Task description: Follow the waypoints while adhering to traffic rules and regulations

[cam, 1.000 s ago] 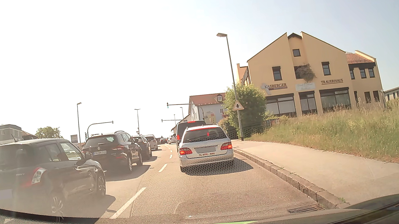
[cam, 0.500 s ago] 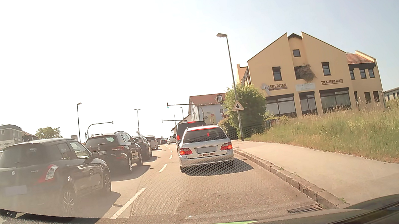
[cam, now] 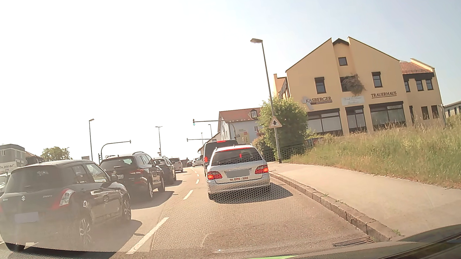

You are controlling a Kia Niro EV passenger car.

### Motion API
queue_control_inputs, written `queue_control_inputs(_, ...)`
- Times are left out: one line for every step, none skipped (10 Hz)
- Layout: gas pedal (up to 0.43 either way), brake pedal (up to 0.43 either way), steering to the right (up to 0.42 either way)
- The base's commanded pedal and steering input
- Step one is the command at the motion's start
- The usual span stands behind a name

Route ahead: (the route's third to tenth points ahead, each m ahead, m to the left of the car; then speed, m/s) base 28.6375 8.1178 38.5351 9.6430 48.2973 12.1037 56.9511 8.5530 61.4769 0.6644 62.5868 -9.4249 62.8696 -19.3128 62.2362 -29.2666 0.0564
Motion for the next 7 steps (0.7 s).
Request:
queue_control_inputs(0.169, 0.0, -0.022)
queue_control_inputs(0.177, 0.0, -0.021)
queue_control_inputs(0.189, 0.0, -0.02)
queue_control_inputs(0.189, 0.0, -0.018)
queue_control_inputs(0.197, 0.0, -0.017)
queue_control_inputs(0.197, 0.0, -0.017)
queue_control_inputs(0.197, 0.0, -0.017)
